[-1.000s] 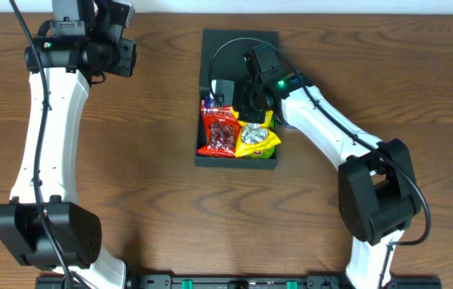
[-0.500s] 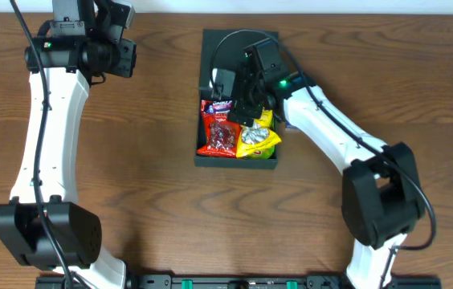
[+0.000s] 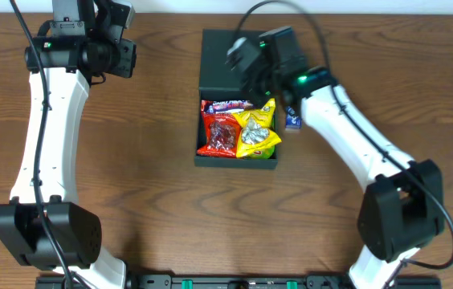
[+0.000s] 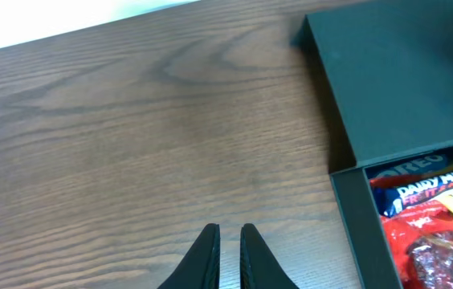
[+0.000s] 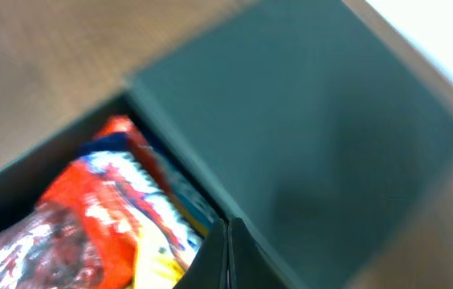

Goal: Pack container
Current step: 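Move right gripper to the blue Eclipse mints pack and grasp it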

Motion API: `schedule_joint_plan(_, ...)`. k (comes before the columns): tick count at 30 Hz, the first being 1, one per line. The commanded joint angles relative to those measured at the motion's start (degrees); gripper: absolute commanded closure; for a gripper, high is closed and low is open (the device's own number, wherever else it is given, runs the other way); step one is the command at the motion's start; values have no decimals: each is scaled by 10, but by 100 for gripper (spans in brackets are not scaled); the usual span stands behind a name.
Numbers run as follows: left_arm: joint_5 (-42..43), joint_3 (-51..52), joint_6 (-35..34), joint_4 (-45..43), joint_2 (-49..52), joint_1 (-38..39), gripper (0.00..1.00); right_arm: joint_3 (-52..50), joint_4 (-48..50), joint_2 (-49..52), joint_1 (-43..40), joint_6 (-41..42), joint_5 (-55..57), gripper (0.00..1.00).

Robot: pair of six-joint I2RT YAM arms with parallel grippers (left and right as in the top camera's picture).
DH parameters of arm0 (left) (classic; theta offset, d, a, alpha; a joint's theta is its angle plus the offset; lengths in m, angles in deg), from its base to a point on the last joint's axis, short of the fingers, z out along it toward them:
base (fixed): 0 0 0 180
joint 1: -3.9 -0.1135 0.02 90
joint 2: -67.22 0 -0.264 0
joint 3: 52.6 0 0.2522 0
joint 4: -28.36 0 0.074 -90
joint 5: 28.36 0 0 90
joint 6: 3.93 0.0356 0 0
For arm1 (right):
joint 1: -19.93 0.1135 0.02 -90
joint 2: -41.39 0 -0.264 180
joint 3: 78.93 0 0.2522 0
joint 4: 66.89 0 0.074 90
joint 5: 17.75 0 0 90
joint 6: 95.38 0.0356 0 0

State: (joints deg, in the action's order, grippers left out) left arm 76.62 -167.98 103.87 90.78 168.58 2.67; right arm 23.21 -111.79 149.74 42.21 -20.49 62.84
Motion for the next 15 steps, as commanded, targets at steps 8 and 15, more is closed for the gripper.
schedule_joint_plan(8, 29, -16, -2, 1, -15, 1, 87, -6, -83, 16, -110, 289, 32, 98)
schedule_joint_plan(15, 29, -16, -2, 1, -15, 1, 87, -8, -97, 56, -95, 379, 71, 90)
